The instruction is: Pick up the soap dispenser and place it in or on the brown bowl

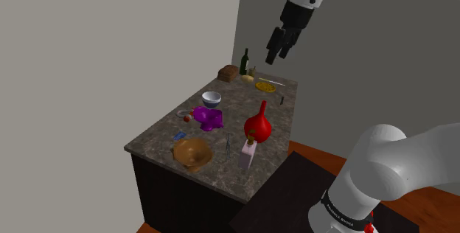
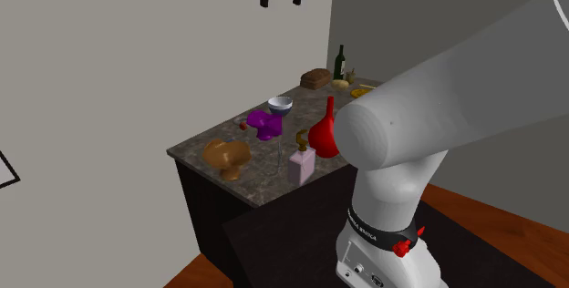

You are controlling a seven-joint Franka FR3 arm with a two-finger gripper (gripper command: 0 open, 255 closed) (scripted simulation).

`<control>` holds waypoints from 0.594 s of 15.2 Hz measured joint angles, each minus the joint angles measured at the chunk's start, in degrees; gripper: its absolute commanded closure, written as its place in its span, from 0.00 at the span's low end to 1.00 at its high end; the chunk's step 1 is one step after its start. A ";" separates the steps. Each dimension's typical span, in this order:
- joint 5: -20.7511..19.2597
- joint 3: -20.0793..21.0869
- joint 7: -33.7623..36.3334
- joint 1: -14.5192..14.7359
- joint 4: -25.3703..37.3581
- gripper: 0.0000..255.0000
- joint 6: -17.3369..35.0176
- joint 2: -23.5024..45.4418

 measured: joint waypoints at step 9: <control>-1.32 -5.19 -6.31 -0.47 -10.40 0.00 11.85 2.13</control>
